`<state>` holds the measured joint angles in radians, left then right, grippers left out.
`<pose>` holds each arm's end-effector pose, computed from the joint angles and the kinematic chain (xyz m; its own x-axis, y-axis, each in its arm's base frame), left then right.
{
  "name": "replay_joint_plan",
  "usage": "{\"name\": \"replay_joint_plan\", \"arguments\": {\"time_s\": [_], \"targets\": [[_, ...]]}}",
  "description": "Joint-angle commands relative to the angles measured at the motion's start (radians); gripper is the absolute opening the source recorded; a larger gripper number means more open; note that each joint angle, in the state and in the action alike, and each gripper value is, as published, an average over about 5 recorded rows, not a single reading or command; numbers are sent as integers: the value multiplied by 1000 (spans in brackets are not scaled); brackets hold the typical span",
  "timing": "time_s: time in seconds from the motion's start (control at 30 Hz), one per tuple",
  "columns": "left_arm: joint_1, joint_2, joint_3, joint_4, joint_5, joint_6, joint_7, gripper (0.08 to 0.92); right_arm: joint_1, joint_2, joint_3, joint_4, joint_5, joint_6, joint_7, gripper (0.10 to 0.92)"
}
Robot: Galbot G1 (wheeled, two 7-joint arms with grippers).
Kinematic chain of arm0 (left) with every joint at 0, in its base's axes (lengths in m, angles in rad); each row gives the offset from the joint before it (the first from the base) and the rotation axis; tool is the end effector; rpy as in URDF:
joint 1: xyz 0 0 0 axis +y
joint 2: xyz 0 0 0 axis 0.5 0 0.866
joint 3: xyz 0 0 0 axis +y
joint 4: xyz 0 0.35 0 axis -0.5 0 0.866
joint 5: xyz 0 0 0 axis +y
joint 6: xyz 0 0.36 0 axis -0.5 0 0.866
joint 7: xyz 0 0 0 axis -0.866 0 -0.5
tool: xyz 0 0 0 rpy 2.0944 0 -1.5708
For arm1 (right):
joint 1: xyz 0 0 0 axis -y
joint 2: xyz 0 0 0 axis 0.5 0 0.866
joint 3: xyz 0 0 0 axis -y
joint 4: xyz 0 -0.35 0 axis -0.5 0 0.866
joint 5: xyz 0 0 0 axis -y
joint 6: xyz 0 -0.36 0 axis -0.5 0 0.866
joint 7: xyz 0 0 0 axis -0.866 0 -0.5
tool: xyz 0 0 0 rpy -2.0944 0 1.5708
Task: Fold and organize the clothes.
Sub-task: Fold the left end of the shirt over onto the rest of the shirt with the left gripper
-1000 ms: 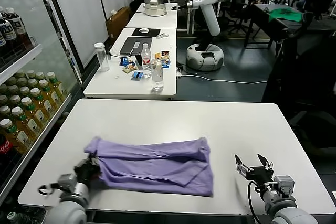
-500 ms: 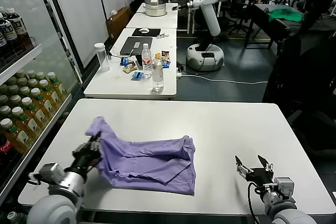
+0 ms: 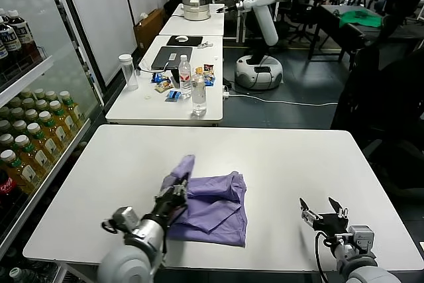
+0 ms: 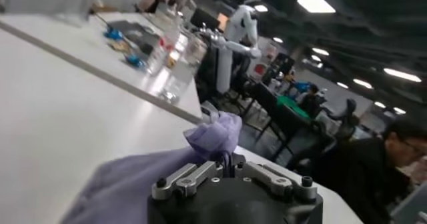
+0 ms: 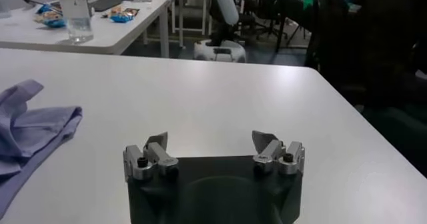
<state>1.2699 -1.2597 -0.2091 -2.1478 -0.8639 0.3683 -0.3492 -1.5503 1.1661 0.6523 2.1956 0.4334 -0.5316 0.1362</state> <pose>0.2412 -0.0418 -0.2339 -0.9065 0.3484 0.2383 0.1804 0.8302 -0.5274 0.1990 -0.0894 -0.2390 -0.9170 0.0043 0.3988 -0.0129 0.9991 -0.0403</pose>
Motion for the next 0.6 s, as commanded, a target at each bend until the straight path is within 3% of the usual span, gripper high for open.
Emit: {"name": "replay_joint_plan", "arguments": {"time_s": [0.03, 0.17, 0.43, 0.6], "targets": [[-82, -95, 160, 132, 22, -7, 1, 123, -1, 1, 2, 1, 0, 0, 0, 823], [-79, -104, 172, 134, 21, -8, 11, 155, -3, 5, 2, 3, 0, 1, 0, 823], [-48, -125, 219, 101, 4, -7, 65, 378, -7, 10, 1, 9, -3, 1, 1, 823], [-6, -101, 169, 43, 0, -14, 89, 525, -14, 15, 2, 10, -7, 5, 0, 823]]}}
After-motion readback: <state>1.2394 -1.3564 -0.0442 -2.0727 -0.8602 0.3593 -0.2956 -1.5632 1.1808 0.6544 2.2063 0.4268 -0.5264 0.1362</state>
